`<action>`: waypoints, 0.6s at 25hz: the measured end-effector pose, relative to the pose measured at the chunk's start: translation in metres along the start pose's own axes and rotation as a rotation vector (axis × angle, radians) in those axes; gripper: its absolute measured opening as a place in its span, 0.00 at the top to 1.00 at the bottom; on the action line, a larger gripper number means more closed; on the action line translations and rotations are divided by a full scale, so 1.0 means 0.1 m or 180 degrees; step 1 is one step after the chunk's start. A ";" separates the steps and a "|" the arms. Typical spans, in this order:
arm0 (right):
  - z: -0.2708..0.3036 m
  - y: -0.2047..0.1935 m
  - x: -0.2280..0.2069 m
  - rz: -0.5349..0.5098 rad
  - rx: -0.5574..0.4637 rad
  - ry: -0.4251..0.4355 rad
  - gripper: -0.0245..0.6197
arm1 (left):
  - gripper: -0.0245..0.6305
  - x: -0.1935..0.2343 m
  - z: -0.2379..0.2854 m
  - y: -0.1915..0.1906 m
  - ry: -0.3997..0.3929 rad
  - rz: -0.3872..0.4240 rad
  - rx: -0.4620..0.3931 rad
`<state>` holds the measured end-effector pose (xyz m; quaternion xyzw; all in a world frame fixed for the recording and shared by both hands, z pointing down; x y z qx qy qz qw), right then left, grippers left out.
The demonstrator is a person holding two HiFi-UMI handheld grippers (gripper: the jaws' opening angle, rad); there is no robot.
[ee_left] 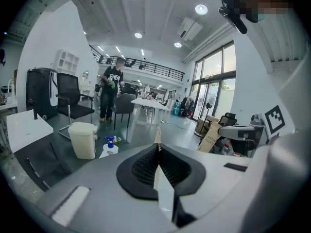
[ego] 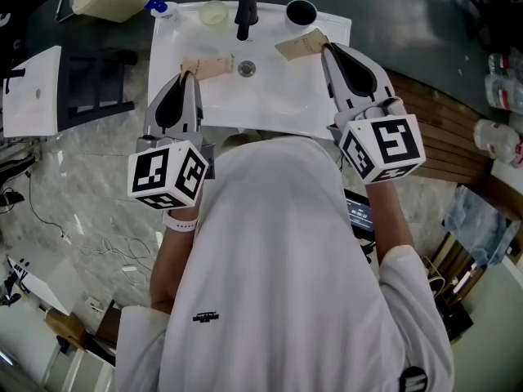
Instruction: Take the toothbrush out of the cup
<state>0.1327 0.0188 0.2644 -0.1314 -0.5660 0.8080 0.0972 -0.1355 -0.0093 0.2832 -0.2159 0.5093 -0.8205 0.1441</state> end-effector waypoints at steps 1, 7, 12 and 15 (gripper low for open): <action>0.00 0.00 -0.01 -0.0003 0.0005 0.0005 0.95 | 0.95 -0.01 0.01 0.00 -0.0003 0.0000 0.0001; 0.04 0.00 0.00 -0.0019 0.0022 0.0029 0.95 | 0.95 0.00 -0.01 0.02 0.0018 -0.0022 -0.0009; 0.02 0.01 0.01 -0.0035 0.0010 0.0047 0.95 | 0.95 0.00 -0.03 0.01 0.0044 -0.0038 -0.0006; 0.00 -0.01 0.01 -0.0010 0.0012 0.0044 0.95 | 0.95 0.00 -0.04 0.00 0.0052 -0.0045 -0.0004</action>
Point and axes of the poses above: the fingertips, and each gripper's own axes: z forward along the fingers, x to its left, y out of its top, the point moved 7 cm from there along -z, backward along the fingers, and after that the axes turned 1 degree about z, right-handed, at the moved point
